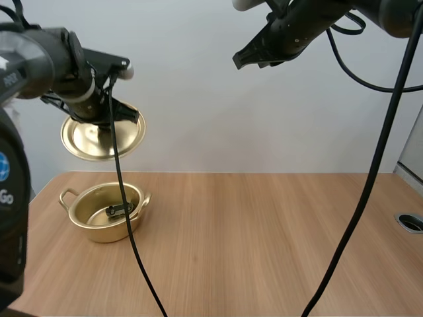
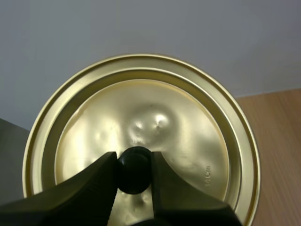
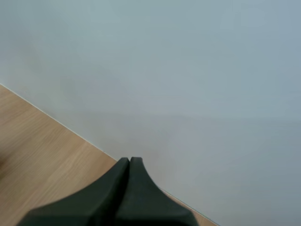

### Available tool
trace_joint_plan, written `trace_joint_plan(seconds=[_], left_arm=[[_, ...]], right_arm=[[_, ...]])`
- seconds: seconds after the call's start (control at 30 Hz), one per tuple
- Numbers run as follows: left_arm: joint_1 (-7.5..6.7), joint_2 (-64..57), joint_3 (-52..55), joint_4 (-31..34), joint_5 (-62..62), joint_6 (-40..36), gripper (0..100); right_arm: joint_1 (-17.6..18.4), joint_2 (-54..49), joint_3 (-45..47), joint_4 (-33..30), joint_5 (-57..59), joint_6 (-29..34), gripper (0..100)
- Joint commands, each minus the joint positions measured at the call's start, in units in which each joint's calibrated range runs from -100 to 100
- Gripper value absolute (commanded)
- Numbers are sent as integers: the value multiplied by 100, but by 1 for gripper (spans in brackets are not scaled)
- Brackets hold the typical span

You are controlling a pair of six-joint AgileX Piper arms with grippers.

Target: Open the pot, put the car inside, and close it

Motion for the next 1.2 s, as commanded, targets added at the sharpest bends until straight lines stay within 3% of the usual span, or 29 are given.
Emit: trace_joint_plan(seconds=[0.0, 0.2, 0.4, 0.57, 0.67, 0.93, 1.0, 1.07, 1.17], left_arm=[[2, 223, 2403, 9, 114, -4, 0], [2, 404, 2633, 9, -158, -4, 0], [80, 404, 2633, 558, -588, -316, 1], [332, 459, 2633, 607, -1104, -138, 23], [418, 557, 2633, 607, -1248, -59, 31], [427, 562, 2633, 583, -916, 104, 33], [427, 517, 2633, 610, -877, 104, 37], [427, 400, 2473, 807, -254, 114, 51], [427, 242, 2231, 916, 244, 85, 53]], right_arm=[[-5, -35, 1, -8, 105, 5, 0], [-5, -167, 1, -128, 248, 5, 0], [-5, -336, 1, -128, 343, 5, 0], [-5, -465, 1, -152, 344, 5, 0], [-5, -493, 1, -168, 344, 5, 0], [-5, -493, 1, -231, 359, 5, 0], [-5, -493, 1, -231, 359, 5, 0], [-5, -493, 1, -243, 359, 5, 0], [-5, -493, 1, -256, 359, 5, 0]])
